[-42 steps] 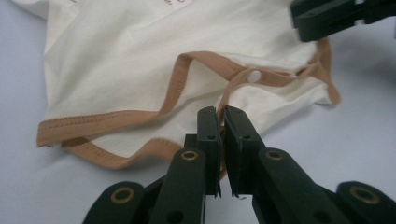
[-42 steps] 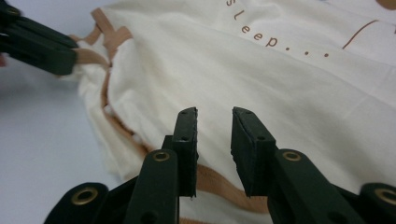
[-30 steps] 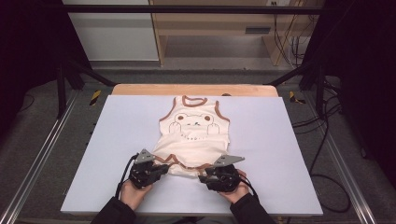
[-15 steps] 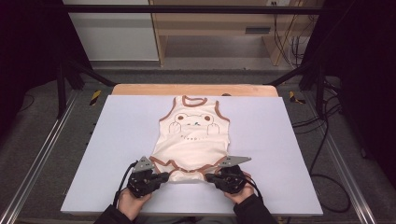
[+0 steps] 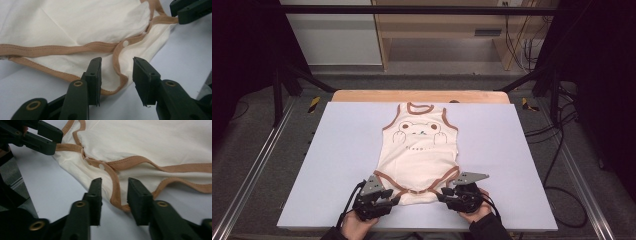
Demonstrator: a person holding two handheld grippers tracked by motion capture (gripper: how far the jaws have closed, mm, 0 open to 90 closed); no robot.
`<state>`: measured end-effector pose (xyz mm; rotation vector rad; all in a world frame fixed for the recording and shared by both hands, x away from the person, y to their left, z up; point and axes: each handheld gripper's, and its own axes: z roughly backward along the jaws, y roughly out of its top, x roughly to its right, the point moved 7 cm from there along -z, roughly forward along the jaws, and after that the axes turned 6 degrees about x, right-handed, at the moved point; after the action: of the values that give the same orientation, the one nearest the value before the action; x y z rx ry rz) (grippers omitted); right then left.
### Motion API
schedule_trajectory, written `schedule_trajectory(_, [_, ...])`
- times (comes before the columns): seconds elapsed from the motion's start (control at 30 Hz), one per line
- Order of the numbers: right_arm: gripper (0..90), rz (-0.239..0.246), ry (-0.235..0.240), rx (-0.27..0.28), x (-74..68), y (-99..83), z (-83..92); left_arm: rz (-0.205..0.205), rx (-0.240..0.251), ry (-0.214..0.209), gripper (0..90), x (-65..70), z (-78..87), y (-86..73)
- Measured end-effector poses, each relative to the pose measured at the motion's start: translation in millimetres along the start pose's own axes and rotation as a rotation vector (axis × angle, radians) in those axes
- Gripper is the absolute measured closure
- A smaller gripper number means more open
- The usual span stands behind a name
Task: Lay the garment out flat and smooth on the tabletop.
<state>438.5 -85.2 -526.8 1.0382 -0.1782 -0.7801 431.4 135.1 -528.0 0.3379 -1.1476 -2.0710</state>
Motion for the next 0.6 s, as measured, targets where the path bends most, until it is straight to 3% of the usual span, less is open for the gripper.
schedule_trajectory(0.1, [63.8, 0.019, -0.025, -0.022, -1.7, -4.8, -8.3, 0.033, -0.005, 0.0, 65.6, -1.7, -5.7, -3.4])
schedule_trajectory(0.17, [72.2, 0.006, -0.025, -0.043, -1.7, -8.5, -11.3, 0.037, -0.015, -0.007, 72.8, -0.2, -5.4, -3.9])
schedule_trajectory(0.2, [81.6, -0.013, -0.013, -0.052, -3.0, -8.9, -10.2, 0.03, -0.022, -0.007, 80.1, 0.5, -5.0, -4.4])
schedule_trajectory(0.3, [85.9, -0.018, 0.0, -0.048, -4.6, -7.5, -6.0, 0.028, -0.037, -0.01, 86.6, 2.7, -2.8, -5.0])
schedule_trajectory(0.6, [86.1, -0.065, 0.058, -0.053, -10.7, -15.5, 8.0, 0.0, -0.055, -0.038, 86.9, 16.5, 12.0, -11.2])
